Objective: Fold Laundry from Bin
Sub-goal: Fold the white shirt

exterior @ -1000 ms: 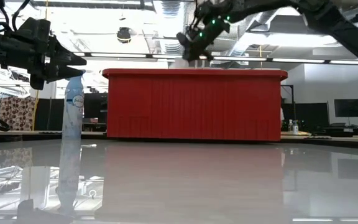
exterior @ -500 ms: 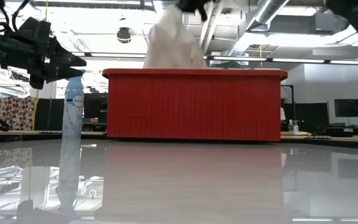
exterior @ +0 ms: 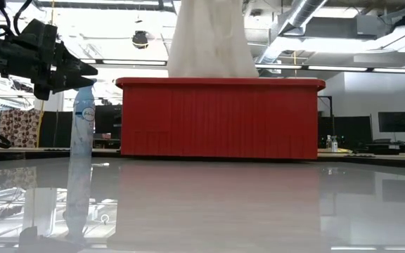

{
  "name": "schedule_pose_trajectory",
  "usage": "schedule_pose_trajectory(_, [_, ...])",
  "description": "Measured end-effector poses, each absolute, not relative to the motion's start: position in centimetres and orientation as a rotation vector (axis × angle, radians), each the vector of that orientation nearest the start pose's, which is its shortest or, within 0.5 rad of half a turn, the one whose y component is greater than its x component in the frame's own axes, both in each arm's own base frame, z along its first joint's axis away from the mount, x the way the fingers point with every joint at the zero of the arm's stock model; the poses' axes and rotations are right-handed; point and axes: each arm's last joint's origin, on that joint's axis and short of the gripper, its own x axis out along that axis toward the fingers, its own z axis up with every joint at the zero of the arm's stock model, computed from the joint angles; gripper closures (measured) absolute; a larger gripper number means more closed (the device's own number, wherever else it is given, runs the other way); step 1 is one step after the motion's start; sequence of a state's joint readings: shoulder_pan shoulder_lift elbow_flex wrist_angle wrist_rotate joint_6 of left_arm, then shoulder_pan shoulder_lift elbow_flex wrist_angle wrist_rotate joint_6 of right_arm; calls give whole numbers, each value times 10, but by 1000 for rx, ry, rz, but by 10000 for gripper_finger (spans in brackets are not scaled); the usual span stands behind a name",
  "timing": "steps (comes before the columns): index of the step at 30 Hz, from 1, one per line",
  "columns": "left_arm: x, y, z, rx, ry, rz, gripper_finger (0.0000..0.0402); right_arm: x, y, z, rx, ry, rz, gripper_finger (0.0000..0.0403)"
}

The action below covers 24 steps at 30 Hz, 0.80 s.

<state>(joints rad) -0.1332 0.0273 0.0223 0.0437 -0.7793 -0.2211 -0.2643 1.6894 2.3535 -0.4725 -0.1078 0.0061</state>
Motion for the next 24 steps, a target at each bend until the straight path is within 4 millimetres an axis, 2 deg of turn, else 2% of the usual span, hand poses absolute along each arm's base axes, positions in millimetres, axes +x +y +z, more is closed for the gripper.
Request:
schedule_pose_trajectory(7, [91, 9, 173, -228, -108, 681, 198, 273, -17, 595, -78, -223, 26, 381])
schedule_pose_trajectory(12, [91, 10, 172, -227, -108, 698, 198, 273, 23, 590, -61, -161, 153, 381])
schedule_pose_trajectory(17, [90, 10, 172, -227, -109, 705, 198, 274, 58, 569, -39, 31, 110, 381])
schedule_pose_trajectory(24, [90, 10, 172, -221, -107, 707, 198, 281, 97, 521, 79, 382, -67, 381])
